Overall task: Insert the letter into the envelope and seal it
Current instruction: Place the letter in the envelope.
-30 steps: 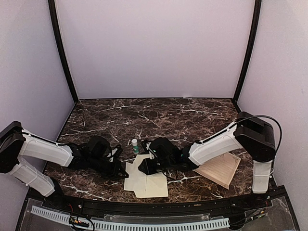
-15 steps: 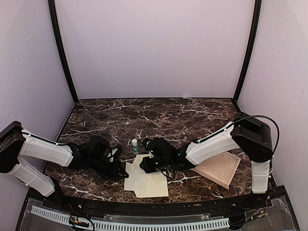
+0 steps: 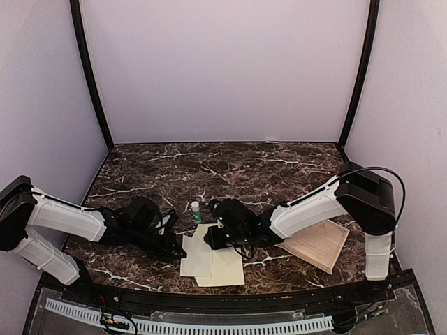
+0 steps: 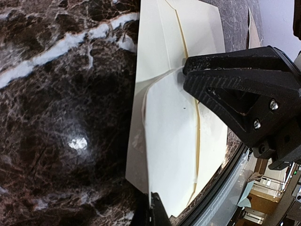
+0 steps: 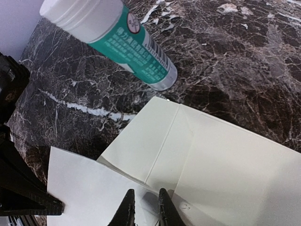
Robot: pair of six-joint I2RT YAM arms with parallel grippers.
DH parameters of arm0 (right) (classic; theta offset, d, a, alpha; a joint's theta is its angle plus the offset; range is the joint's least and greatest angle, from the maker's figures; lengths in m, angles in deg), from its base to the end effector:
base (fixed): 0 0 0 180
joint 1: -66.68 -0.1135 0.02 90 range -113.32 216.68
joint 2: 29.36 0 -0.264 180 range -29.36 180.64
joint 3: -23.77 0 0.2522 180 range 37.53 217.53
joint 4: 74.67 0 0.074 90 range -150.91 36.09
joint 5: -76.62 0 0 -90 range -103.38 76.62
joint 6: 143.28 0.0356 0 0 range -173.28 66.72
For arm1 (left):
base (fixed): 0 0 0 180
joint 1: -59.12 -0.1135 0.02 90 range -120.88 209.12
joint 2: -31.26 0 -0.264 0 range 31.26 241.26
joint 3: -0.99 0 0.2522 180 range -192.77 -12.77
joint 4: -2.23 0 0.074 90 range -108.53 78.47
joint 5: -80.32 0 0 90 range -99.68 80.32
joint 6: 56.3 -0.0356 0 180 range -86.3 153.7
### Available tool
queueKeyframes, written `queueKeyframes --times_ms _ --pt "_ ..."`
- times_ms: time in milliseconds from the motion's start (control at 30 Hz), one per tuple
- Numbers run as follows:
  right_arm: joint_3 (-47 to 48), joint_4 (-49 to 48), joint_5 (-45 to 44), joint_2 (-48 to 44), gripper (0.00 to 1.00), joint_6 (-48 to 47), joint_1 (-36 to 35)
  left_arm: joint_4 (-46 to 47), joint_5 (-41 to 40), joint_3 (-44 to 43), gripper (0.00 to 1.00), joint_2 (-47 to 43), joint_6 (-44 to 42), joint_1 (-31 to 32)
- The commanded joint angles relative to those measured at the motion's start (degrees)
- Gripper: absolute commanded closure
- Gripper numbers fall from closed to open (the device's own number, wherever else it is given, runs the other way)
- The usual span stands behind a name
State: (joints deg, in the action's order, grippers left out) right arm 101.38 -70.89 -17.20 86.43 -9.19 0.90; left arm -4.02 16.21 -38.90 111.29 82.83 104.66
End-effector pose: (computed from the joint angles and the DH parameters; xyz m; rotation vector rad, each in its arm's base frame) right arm 0.1722 0.3771 0.1221 -0.4295 2.4372 0.8552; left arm 0.1572 -0.1823 0.1342 0.1628 2.6932 -1.2089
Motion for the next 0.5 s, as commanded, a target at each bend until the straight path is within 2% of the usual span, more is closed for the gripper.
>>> queueKeyframes --times_ms 0,233,333,467 --pt "0.2 2.3 -1.8 0.9 0.84 0.3 0.9 -1.5 0.0 -0.5 1.00 -1.1 -0.8 -0.1" --pt "0.5 2.0 -1.2 1.4 0.84 -0.1 1.3 -1.5 0.1 -0.5 1.00 -1.1 -0.8 -0.1" --pt "0.8 0.2 2.4 0.6 0.84 -1.9 1.2 -1.4 0.1 -0.6 1.00 -0.9 -0.8 -0.1" --pt "0.9 -0.9 8.0 -4.7 0.73 -4.1 1.2 -1.5 0.2 -0.7 1.00 -0.9 -0.7 -0.1"
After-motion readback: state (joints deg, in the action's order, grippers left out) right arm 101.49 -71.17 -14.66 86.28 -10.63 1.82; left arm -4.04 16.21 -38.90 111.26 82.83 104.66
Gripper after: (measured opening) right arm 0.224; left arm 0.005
